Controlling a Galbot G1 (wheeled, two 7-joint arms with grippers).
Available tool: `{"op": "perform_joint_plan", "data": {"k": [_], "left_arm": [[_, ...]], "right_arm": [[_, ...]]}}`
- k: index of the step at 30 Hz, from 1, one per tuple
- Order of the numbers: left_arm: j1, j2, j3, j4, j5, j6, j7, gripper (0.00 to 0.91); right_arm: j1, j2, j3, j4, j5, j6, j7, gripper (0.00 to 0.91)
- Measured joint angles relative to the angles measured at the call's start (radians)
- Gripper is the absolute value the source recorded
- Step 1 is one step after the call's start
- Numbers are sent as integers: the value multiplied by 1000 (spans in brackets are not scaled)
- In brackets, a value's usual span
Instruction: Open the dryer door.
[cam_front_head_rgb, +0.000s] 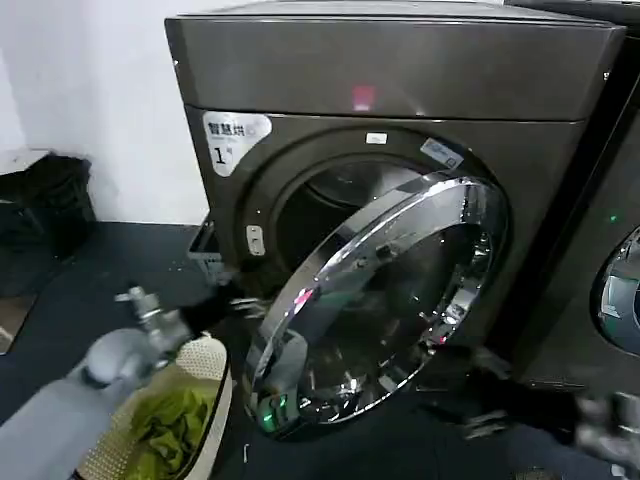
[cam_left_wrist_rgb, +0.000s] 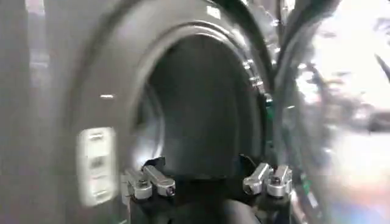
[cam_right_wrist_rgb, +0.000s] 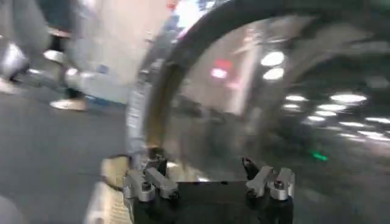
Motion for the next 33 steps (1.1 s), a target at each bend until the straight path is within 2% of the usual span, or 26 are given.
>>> {"op": "perform_joint_plan", "data": {"k": [4, 10, 12, 14, 19, 23, 28, 33], "left_arm": [[-113, -17, 132, 21, -45, 1, 49, 907], [-233, -52, 289, 11, -77, 13, 81, 907], [-268, -62, 336, 0, -75, 13, 73, 907], [-305, -68, 386, -22, -90, 17, 62, 907], [-399, -102, 509, -58, -116, 10, 52, 907], [-478, -146, 605, -56, -147, 8, 32, 907], [-559, -221, 693, -25, -170, 44, -16, 907], [-604, -305, 753, 30, -140, 27, -52, 907]], "right_arm": [[-50, 19, 144, 23, 28, -22, 145, 907], [-122, 10, 309, 38, 92, -91, 538, 907], [-151, 3, 360, 47, 127, -136, 671, 907], [-159, -12, 416, 42, 126, -192, 809, 907], [-157, -68, 549, 0, 128, -261, 1080, 907], [-171, -117, 655, -38, 102, -313, 1218, 907], [-203, -155, 786, -76, 43, -354, 1273, 907], [-210, -190, 903, -110, 11, -362, 1301, 907]]}}
